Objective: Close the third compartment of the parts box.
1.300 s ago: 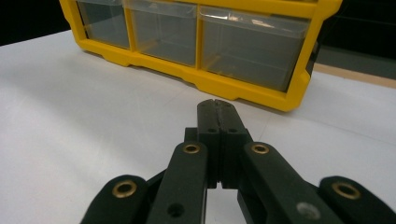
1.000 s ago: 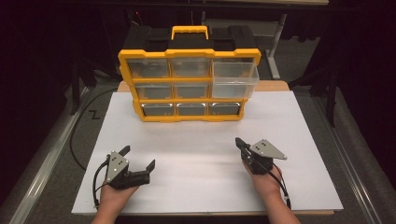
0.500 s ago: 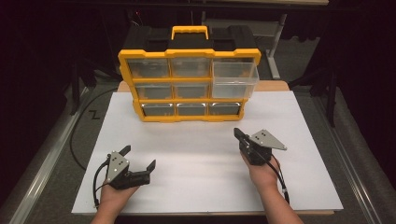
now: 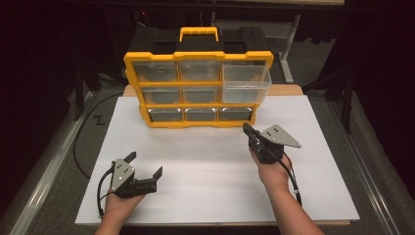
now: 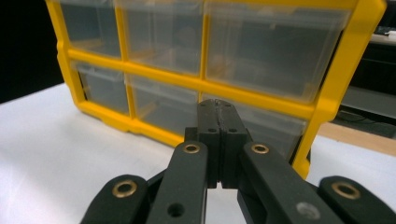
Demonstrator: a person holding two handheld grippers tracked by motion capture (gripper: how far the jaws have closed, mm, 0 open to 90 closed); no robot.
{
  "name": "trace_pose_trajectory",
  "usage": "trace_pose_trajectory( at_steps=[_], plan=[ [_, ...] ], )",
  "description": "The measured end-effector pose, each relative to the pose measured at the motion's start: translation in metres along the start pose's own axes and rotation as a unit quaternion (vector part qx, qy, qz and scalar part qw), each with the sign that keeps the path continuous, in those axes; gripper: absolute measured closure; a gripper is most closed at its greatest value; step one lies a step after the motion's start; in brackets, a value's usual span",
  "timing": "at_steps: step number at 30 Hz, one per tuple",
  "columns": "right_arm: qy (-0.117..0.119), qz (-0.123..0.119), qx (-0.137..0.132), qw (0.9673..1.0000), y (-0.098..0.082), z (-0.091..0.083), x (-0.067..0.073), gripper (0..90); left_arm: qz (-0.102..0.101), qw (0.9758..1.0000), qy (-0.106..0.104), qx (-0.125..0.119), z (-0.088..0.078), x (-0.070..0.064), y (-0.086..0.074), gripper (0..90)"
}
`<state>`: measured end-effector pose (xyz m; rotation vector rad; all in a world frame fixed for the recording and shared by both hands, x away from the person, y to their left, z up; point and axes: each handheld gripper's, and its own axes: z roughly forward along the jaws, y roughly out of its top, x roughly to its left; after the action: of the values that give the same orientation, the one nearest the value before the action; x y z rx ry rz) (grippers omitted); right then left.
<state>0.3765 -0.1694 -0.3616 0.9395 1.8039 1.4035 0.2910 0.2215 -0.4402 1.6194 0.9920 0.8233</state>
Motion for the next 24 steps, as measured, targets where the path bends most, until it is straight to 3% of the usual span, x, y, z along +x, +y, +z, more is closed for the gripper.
trace_pose_trajectory(
  at_steps=[11,24],
  plan=[
    [-0.008,0.004,-0.02,0.9998,0.041,-0.004,-0.003,90.0,0.001,1.0,-0.001,-0.001,-0.001,0.0,0.0,0.3],
    [-0.021,0.001,-0.043,0.9989,0.071,-0.007,-0.005,90.0,0.003,1.0,-0.005,-0.003,-0.002,-0.001,0.0,0.3]
  ],
)
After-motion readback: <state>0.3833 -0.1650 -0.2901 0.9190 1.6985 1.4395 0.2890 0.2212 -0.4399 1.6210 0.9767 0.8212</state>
